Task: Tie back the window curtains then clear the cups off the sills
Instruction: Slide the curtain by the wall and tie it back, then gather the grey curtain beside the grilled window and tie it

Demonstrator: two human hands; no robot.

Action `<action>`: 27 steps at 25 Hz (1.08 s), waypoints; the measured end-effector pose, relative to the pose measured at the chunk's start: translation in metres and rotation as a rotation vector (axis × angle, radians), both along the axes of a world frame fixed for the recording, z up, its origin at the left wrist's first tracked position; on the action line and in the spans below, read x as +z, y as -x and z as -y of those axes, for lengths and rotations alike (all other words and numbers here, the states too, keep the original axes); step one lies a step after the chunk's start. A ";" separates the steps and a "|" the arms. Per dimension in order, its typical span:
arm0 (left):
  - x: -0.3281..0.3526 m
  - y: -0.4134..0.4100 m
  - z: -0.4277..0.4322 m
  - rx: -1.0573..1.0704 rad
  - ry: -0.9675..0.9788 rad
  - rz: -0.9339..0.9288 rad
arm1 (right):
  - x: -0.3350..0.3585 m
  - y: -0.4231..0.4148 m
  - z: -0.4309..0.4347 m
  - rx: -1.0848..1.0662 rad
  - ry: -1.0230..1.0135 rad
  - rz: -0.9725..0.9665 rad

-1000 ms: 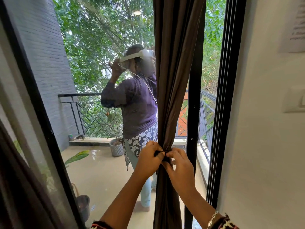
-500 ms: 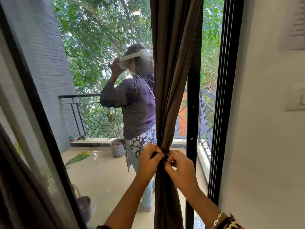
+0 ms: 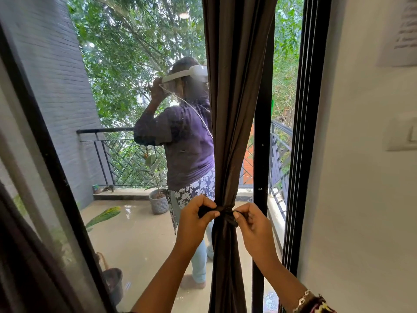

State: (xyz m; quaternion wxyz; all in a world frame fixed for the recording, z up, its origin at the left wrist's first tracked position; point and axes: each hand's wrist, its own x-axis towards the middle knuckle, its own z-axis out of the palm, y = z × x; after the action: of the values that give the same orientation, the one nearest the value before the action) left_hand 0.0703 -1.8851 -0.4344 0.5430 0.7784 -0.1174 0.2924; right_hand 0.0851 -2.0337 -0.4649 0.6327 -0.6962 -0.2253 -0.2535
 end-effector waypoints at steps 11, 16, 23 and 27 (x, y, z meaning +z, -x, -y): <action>0.001 -0.008 -0.022 0.073 -0.039 -0.064 | 0.001 -0.009 0.010 0.081 -0.255 -0.300; 0.005 -0.011 -0.024 0.137 -0.193 -0.039 | 0.008 -0.017 0.018 0.026 -0.334 -0.377; 0.002 -0.016 -0.017 0.206 -0.184 -0.071 | 0.009 -0.021 0.024 -0.097 -0.036 -0.257; 0.038 -0.019 0.003 0.088 -0.145 0.016 | 0.044 -0.021 0.018 -0.083 0.061 -0.041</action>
State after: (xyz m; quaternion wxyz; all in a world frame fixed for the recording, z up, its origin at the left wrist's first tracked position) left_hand 0.0890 -1.8879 -0.3966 0.4708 0.8178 -0.1084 0.3127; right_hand 0.1064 -2.0521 -0.4209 0.6047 -0.7288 -0.1907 -0.2584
